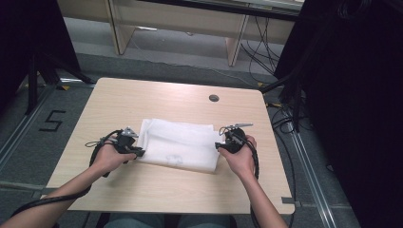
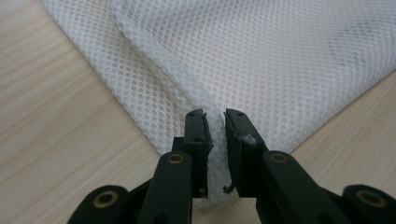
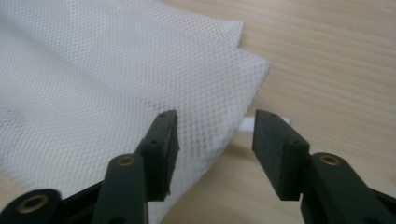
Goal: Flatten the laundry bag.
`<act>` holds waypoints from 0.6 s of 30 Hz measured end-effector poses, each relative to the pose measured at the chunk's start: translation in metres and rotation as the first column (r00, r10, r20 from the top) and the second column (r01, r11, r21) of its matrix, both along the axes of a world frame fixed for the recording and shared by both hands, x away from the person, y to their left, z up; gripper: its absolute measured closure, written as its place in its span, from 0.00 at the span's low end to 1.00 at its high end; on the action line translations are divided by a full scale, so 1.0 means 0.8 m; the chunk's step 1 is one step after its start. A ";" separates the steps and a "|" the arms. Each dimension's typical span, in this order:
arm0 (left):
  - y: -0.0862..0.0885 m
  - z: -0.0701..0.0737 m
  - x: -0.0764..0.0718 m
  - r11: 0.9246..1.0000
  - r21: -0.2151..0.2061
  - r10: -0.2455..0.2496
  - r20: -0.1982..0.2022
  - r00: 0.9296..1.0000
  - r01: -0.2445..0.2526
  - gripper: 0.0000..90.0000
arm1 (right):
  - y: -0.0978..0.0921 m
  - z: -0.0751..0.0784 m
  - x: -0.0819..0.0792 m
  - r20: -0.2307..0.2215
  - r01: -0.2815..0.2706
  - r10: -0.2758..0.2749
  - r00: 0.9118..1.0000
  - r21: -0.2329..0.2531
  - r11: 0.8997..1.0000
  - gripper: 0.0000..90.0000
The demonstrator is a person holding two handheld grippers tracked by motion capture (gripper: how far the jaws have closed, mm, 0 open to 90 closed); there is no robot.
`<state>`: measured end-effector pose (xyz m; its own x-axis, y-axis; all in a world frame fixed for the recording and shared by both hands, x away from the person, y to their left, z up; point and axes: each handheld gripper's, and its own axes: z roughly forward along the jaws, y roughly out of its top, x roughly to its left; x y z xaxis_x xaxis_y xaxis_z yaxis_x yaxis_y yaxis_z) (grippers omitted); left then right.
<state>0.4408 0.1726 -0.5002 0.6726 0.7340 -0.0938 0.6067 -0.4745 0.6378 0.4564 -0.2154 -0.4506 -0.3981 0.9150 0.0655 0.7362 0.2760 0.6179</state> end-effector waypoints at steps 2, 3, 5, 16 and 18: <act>0.000 0.000 -0.001 1.000 0.007 0.003 0.006 1.000 -0.003 0.88 | 0.001 -0.001 0.011 -0.010 0.009 -0.009 1.000 -0.006 1.000 0.54; 0.000 0.001 -0.001 1.000 0.018 -0.007 0.001 1.000 0.007 0.87 | 0.001 -0.002 0.021 -0.024 0.023 -0.023 0.999 -0.008 1.000 0.53; 0.001 0.002 -0.001 1.000 0.015 -0.003 0.006 1.000 0.003 0.86 | 0.000 -0.006 0.031 -0.044 0.023 -0.024 0.999 -0.012 1.000 0.50; -0.023 0.037 -0.018 0.999 0.002 -0.048 0.193 0.980 0.048 0.78 | 0.009 -0.010 0.057 -0.058 0.031 -0.033 0.998 -0.038 0.999 0.48; -0.033 0.037 -0.020 0.997 -0.001 -0.070 0.186 0.980 0.072 0.78 | 0.010 -0.010 0.063 -0.065 0.042 -0.045 0.997 -0.039 0.998 0.47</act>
<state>0.4251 0.1465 -0.4708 0.7293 0.6834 0.0323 0.4419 -0.5066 0.7404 0.5067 -0.2076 -0.4582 -0.3538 0.9337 0.0552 0.7866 0.2652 0.5576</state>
